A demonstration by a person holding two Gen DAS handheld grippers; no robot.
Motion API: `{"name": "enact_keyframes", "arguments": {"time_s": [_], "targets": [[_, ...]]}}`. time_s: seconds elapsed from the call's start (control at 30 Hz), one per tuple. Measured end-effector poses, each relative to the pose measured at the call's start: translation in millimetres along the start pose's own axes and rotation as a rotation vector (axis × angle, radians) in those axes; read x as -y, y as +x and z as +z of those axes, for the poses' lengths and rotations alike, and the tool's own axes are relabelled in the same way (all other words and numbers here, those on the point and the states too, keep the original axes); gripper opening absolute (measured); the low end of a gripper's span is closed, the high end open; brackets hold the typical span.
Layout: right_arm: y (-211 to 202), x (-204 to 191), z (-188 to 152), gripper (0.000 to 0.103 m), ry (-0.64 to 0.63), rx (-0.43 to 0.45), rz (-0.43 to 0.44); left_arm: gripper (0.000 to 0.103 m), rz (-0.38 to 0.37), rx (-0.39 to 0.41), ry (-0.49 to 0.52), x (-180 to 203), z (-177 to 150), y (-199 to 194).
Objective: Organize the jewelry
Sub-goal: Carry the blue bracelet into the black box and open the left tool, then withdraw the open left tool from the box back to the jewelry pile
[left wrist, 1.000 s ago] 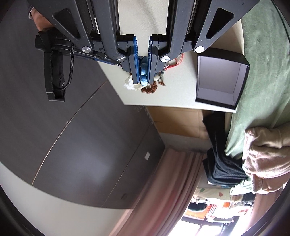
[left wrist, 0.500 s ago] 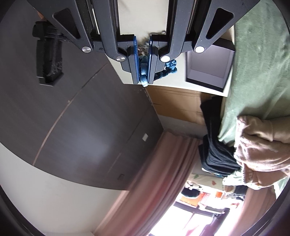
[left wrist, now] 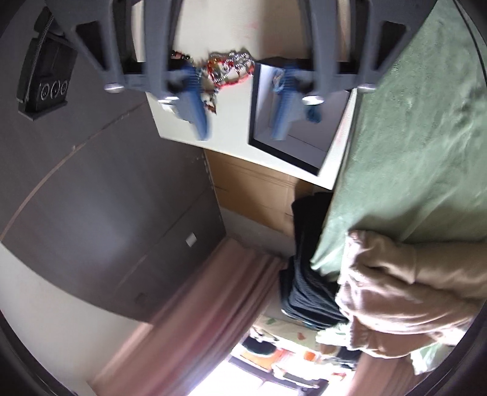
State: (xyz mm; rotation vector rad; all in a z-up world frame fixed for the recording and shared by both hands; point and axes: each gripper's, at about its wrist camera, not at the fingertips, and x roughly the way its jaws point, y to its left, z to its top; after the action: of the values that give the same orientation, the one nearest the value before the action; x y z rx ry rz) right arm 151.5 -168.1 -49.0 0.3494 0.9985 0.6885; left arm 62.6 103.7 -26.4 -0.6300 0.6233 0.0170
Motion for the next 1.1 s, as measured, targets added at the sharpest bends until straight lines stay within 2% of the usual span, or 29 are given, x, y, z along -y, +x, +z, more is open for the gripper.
{"name": "enact_keyframes", "arguments": {"time_s": [0.03, 0.13, 0.57, 0.73, 0.77, 0.8, 0.83, 0.9, 0.97, 1.1], "targets": [[2, -2, 1, 0.01, 0.0, 0.0, 0.007, 0.064, 0.006, 0.02, -0.008, -3, 1, -3], [9, -8, 5, 0.01, 0.003, -0.003, 0.04, 0.073, 0.012, 0.061, -0.016, -7, 5, -12], [43, -71, 22, 0.01, -0.038, -0.007, 0.193, 0.074, 0.019, 0.118, -0.098, -31, 16, -34], [63, -89, 23, 0.01, -0.059, -0.014, 0.257, 0.074, 0.023, 0.115, -0.115, -37, 17, -37], [68, -89, 21, 0.022, -0.07, -0.012, 0.241, 0.074, 0.023, 0.114, -0.114, -37, 17, -37], [75, -85, 19, 0.049, -0.066, -0.03, 0.208, 0.074, 0.023, 0.112, -0.11, -36, 16, -38], [79, -80, 18, 0.059, -0.049, -0.047, 0.188, 0.074, 0.023, 0.112, -0.105, -34, 16, -38], [80, -64, 16, 0.061, 0.001, -0.052, 0.121, 0.074, 0.017, 0.114, -0.105, -33, 15, -37], [70, -52, 15, 0.061, 0.007, -0.032, 0.115, 0.074, 0.007, 0.11, -0.101, -29, 14, -35], [49, -29, 16, 0.061, 0.049, -0.014, 0.043, 0.074, 0.002, 0.089, -0.073, -19, 10, -28]]}}
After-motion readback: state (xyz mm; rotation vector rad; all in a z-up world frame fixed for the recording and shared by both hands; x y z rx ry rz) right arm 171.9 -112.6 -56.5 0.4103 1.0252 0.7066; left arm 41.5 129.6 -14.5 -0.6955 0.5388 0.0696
